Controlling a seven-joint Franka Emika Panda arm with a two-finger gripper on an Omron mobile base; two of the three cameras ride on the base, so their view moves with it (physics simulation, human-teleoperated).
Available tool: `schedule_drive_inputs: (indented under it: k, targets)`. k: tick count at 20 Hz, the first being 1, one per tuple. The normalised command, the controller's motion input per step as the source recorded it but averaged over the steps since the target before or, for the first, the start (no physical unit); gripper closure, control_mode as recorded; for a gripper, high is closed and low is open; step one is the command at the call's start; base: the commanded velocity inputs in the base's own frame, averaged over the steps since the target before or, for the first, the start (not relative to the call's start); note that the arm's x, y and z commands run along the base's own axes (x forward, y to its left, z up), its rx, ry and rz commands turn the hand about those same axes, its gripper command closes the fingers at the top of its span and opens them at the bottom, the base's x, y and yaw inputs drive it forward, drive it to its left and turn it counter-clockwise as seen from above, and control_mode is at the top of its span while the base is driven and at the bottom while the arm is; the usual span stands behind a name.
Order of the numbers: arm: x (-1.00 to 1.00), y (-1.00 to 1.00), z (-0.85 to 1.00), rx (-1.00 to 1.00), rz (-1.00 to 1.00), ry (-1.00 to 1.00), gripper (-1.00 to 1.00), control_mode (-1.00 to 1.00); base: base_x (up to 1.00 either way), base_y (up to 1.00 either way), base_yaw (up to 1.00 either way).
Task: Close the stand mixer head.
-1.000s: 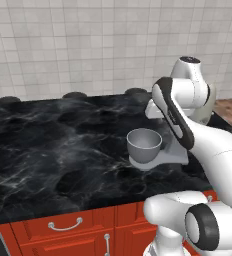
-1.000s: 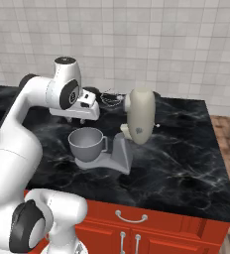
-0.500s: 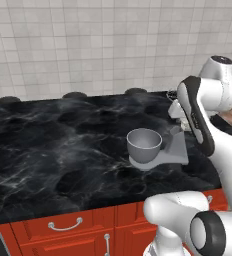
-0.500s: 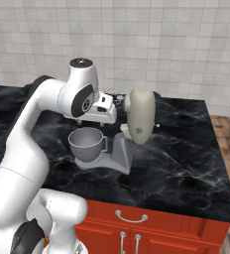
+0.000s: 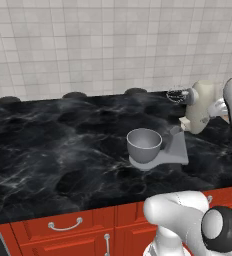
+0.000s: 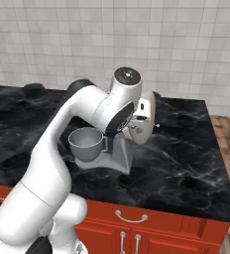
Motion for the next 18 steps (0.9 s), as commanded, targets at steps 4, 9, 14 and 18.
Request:
schedule_drive_inputs:
  k: [4, 9, 14, 18]
  targets:
    - [0.14, -0.79, 0.22, 0.03, 0.29, -0.13, -1.00, -1.00, 0.00, 0.00, 0.00]
    - [0.29, -0.74, 0.11, 0.00, 0.34, -0.18, -1.00, -1.00, 0.00, 0.00, 0.00]
    - [0.73, -0.28, 0.00, 0.05, 0.34, -0.22, -1.00, -1.00, 0.00, 0.00, 0.00]
    - [0.99, 0.03, -0.03, 0.09, 0.30, -0.22, -1.00, -1.00, 0.00, 0.00, 0.00]
